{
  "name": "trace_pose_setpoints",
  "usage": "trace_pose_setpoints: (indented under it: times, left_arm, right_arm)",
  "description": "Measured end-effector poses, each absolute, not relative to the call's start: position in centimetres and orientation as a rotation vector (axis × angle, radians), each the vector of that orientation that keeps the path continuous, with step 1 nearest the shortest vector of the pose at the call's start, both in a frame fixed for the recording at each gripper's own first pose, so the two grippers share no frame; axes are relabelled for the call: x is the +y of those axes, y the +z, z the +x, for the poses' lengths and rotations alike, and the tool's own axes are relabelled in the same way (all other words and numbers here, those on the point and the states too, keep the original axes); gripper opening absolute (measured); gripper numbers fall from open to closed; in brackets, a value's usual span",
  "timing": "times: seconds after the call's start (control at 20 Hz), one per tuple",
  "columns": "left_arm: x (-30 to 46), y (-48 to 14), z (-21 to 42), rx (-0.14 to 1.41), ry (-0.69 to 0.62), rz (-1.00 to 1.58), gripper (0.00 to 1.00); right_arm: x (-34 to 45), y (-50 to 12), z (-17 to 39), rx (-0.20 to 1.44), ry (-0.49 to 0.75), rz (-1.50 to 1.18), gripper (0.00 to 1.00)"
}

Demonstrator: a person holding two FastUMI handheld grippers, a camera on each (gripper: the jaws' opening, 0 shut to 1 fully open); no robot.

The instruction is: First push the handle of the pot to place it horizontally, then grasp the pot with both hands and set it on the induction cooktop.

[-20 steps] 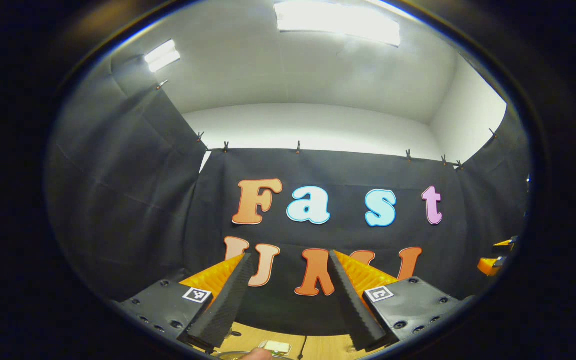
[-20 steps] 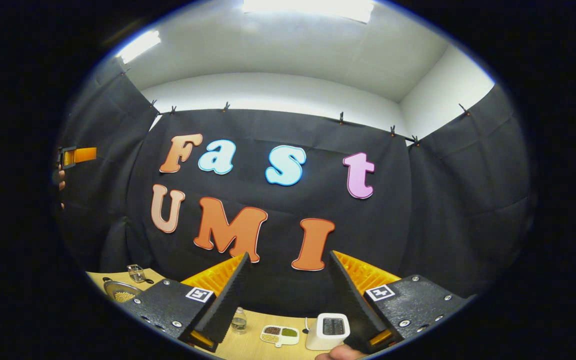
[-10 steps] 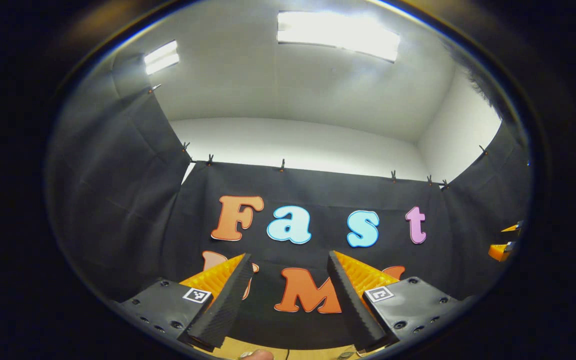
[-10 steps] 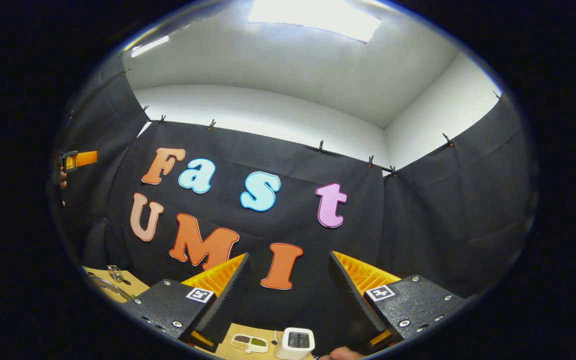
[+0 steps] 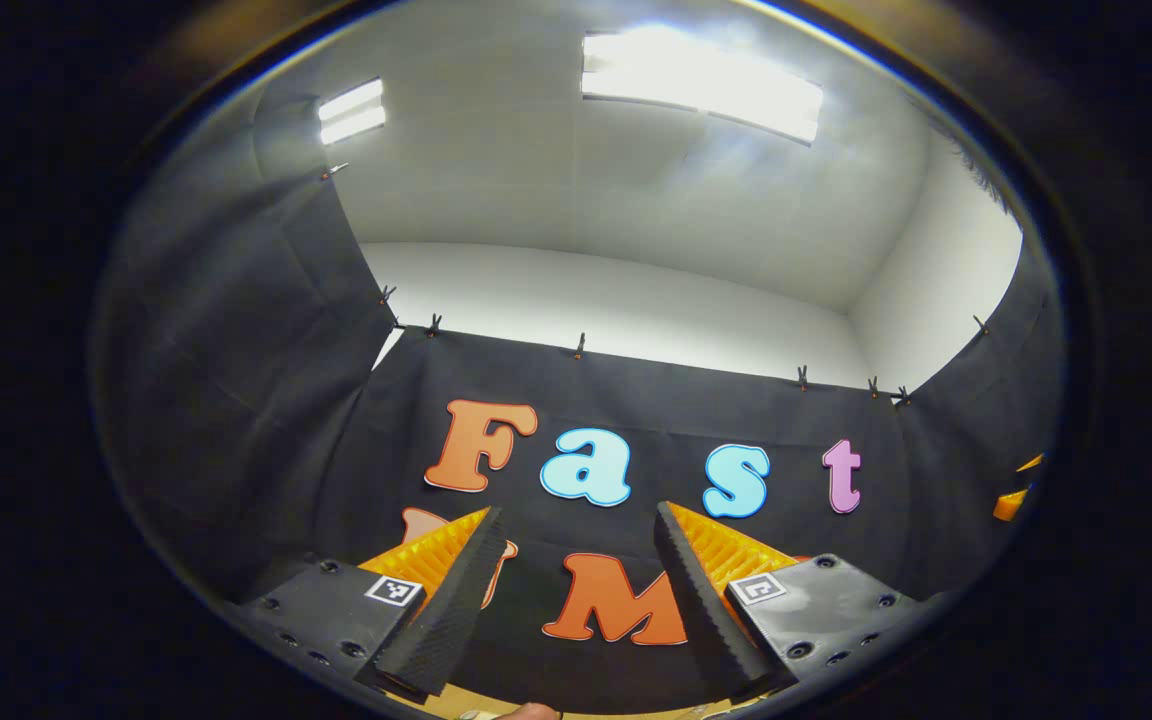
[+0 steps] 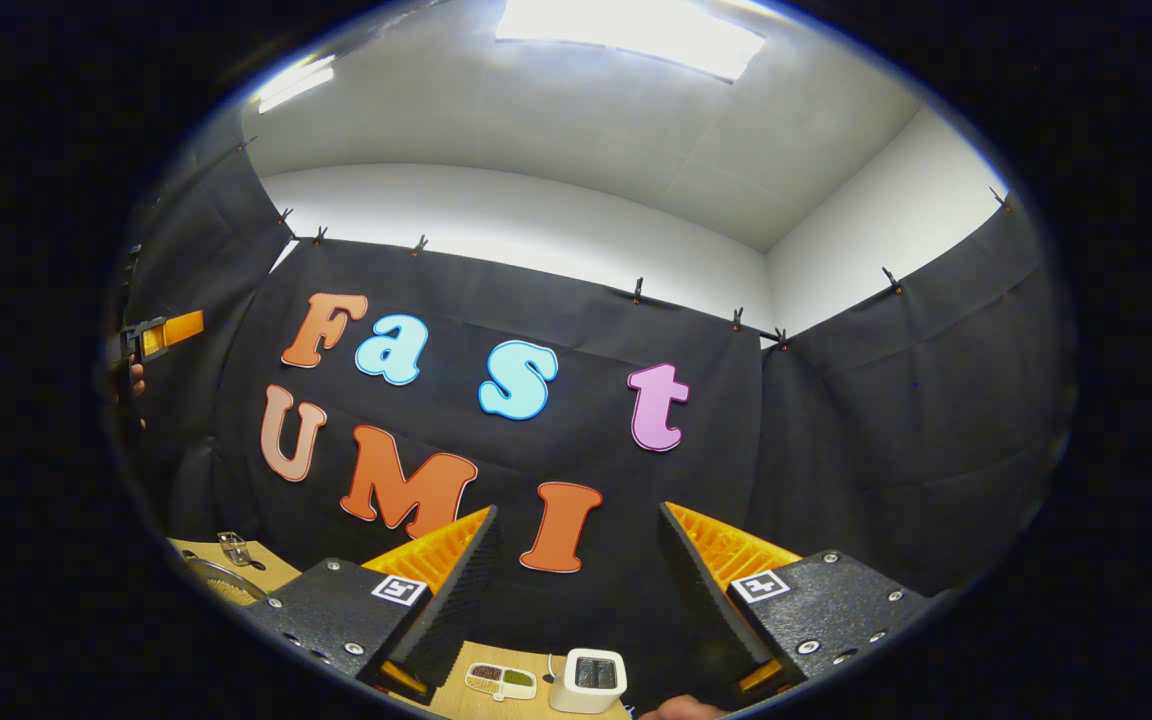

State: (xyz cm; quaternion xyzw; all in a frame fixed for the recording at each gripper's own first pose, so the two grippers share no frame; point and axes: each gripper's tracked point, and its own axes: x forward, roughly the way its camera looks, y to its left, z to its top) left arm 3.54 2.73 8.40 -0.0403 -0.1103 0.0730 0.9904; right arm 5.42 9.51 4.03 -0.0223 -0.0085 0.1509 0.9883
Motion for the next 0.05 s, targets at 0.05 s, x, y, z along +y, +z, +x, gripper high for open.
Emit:
trace_pose_setpoints:
  times: [0.05]
  left_arm:
    - [2.94, 8.3, 3.79, -0.224, 0.149, -0.086, 0.96]
  right_arm:
    - [9.46, 4.08, 5.3, -0.015, 0.3, -0.043, 0.95]
